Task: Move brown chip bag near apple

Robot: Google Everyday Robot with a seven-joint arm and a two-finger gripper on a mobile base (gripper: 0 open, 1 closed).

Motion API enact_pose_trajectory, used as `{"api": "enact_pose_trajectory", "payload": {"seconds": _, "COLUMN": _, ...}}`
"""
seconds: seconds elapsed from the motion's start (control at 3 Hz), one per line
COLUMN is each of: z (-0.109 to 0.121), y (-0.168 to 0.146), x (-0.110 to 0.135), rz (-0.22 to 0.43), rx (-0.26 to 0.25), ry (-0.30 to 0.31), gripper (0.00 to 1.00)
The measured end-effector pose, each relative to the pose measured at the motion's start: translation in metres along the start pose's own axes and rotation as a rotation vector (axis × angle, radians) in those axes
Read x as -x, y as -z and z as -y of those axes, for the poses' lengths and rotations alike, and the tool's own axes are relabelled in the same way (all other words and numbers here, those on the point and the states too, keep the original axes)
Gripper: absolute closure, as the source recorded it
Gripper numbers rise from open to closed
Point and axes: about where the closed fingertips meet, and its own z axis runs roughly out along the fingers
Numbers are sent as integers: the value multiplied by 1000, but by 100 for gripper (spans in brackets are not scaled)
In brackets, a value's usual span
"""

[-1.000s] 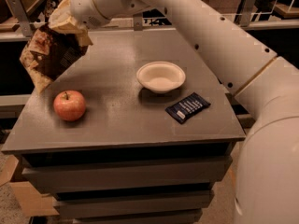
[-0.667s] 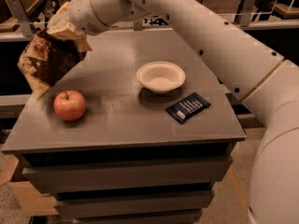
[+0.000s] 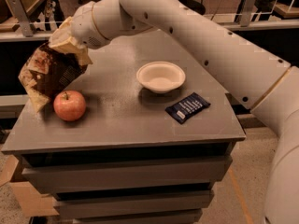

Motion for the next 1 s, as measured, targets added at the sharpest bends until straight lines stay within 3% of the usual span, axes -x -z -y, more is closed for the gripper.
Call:
{"api": "enact_pose_trajectory", "payload": {"seconds": 0.33, "z": -10, "y": -1, "x": -10, "rz": 2, "rx": 6, "ry": -33, "gripper": 100}}
{"api": "enact_pose_trajectory", "payload": {"seconds": 1.0, "z": -13, "y": -5, "x": -8, "rz": 4, "rx": 13, "ry": -30, "gripper": 59}}
